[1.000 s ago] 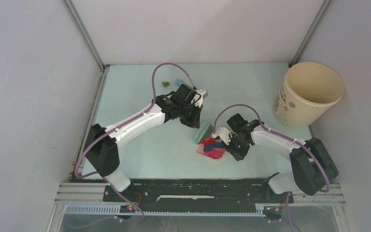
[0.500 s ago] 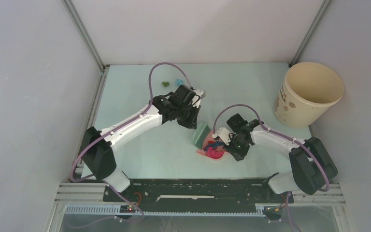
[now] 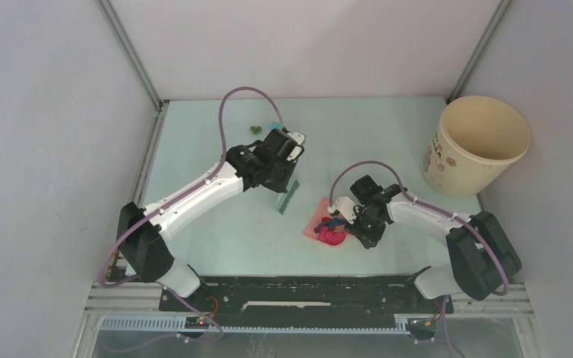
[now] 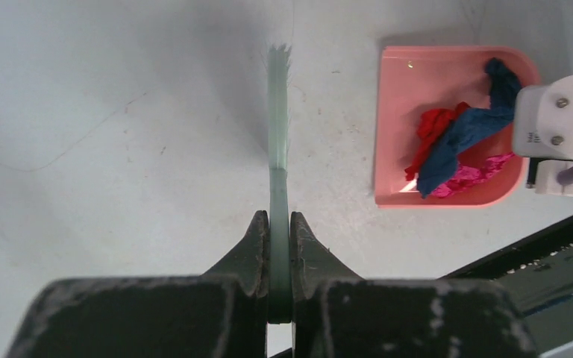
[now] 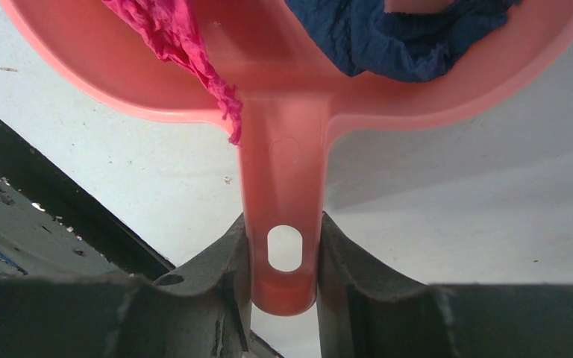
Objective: Sweep away the paper scraps from the table
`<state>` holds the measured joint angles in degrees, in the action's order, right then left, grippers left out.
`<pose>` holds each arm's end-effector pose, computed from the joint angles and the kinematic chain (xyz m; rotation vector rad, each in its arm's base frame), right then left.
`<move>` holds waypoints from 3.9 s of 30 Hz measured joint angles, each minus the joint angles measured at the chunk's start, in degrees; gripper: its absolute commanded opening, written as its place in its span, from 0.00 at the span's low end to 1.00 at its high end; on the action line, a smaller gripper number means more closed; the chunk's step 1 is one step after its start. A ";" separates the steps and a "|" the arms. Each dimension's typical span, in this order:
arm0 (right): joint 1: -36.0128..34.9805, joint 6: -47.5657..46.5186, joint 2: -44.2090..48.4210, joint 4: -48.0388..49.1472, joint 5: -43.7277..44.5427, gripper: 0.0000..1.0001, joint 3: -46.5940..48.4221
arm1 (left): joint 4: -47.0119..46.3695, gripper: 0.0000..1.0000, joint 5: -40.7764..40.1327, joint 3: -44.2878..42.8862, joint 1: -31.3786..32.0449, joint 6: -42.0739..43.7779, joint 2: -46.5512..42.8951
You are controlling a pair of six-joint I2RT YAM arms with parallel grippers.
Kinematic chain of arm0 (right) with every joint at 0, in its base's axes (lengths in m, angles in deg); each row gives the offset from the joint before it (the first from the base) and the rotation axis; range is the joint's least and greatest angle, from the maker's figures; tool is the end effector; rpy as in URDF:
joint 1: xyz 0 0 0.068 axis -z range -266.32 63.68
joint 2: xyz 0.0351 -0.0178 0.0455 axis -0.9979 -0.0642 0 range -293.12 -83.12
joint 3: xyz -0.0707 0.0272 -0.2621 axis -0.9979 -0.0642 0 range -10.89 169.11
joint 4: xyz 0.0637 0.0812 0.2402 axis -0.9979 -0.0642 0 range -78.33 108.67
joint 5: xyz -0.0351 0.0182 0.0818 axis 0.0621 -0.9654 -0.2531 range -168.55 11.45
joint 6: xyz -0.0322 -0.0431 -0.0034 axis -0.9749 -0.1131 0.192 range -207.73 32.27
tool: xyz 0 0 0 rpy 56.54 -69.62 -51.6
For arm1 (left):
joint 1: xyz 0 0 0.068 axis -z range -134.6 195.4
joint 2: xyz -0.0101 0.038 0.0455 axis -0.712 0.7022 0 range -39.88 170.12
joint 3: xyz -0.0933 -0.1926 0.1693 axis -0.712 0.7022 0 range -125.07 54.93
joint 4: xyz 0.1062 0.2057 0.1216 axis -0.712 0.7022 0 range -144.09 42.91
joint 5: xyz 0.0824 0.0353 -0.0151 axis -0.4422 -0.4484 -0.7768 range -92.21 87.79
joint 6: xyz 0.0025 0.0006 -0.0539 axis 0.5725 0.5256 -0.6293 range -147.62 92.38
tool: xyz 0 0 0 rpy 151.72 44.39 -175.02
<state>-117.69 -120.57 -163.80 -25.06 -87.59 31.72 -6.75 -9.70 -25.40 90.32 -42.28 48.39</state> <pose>0.1872 0.1207 0.1621 -1.6024 2.5219 0.2333 0.2336 -0.2264 0.3132 0.6133 2.4669 -0.2506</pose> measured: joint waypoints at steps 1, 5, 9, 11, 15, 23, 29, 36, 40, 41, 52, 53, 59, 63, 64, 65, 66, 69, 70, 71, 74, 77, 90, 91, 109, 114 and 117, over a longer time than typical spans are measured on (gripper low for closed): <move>0.07 0.00 0.00 0.00 -0.04 0.10 0.00 | 0.26 0.00 -0.87 0.00 -0.13 0.26 -0.26; 0.44 0.00 0.04 0.00 -0.04 0.07 0.00 | 1.05 0.00 -2.32 0.00 -1.05 1.29 -1.60; 1.07 -0.02 1.05 -0.13 0.63 0.00 0.00 | 1.51 0.00 -3.34 0.98 -2.62 2.19 -4.31; 1.49 -0.02 2.16 -0.33 1.01 0.00 0.00 | 1.60 0.00 -3.50 2.95 -3.67 2.69 -6.80; 1.86 0.02 4.02 -1.88 1.46 0.00 0.31 | 1.64 0.00 -3.34 6.34 -5.01 3.26 -10.60; 2.75 0.02 6.54 -9.55 1.42 0.00 5.75 | -0.46 0.00 -2.60 12.92 -6.38 4.76 -13.18; 4.48 -1.70 10.58 -14.93 1.29 0.00 10.32 | -2.93 0.00 -2.16 16.20 -8.85 5.20 -14.58; 7.91 -5.99 14.95 -21.84 0.96 0.00 11.80 | -4.35 0.00 -2.21 16.87 -9.49 5.20 -15.21; 11.28 -8.61 15.85 -25.18 0.81 0.00 15.19 | -4.90 0.00 -2.29 16.87 -9.49 5.25 -15.21; 12.11 -9.33 15.98 -25.88 0.81 0.00 16.11 | -4.87 0.00 -2.38 16.87 -9.49 5.25 -15.21; 26.16 -14.49 16.00 -33.14 -3.34 0.00 28.59 | -4.87 0.00 -2.40 16.87 -9.49 5.70 -15.10; 28.52 -14.84 15.67 -34.01 -4.24 0.00 30.12 | -4.85 0.00 -2.40 16.87 -9.49 5.73 -15.06; 40.30 -14.95 10.29 -38.64 -9.14 0.00 42.69 | -4.85 0.00 -2.34 16.87 -9.49 5.77 -15.02; 48.00 -13.20 4.96 -41.20 -12.55 0.00 53.37 | -4.85 0.00 -1.81 16.87 -9.49 5.90 -15.02; 49.44 -12.74 4.04 -41.46 -13.05 0.00 55.36 | -4.85 0.00 -1.75 16.87 -9.49 5.97 -15.02; 51.12 -12.13 3.06 -41.72 -13.49 0.00 57.64 | -4.83 0.00 -1.53 16.87 -9.49 6.08 -15.02; 52.76 -11.56 2.16 -41.90 -13.79 0.00 59.65 | -4.83 0.00 -1.36 16.87 -9.49 6.12 -15.02; 57.02 -9.49 -0.07 -42.07 -13.97 0.00 63.93 | -4.83 0.00 -1.18 16.87 -9.49 6.14 -15.02; 58.45 -8.35 -0.81 -41.94 -13.79 0.00 64.89 | -4.83 0.00 -1.14 16.87 -9.49 6.14 -15.02; 60.02 -6.86 -1.66 -41.62 -13.60 0.00 65.70 | -4.83 0.00 -1.07 16.87 -9.49 6.14 -15.02; 63.80 -3.15 -4.04 -40.35 -12.44 0.00 67.17 | -4.85 0.00 -0.87 16.87 -9.49 6.14 -15.02; 66.38 0.33 -6.58 -38.84 -10.32 0.00 68.50 | -4.83 0.01 -0.83 16.87 -9.49 6.14 -15.02; 67.98 4.50 -8.28 -21.97 9.49 0.00 66.62 | -4.83 0.01 0.39 16.87 -9.49 6.14 -14.75; 67.89 3.80 -8.46 -21.14 10.67 0.00 66.62 | -4.83 0.01 0.42 16.87 -9.49 6.14 -14.75; 54.38 -18.36 -13.44 -7.04 34.47 0.00 64.70 | -4.81 0.01 0.85 16.87 -9.49 6.14 -14.40; 52.02 -25.90 -12.92 -2.64 39.74 0.00 58.97 | -4.81 0.01 0.90 16.87 -9.49 6.16 -14.40; 51.82 -29.88 -12.90 -1.38 42.32 0.00 57.40 | -4.83 0.02 1.20 16.87 -9.49 6.16 -14.40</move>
<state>-65.87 -150.45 -176.70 -26.43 -45.28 89.12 -11.58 -8.50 -8.53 80.84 -36.11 33.99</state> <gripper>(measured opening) 0.378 0.072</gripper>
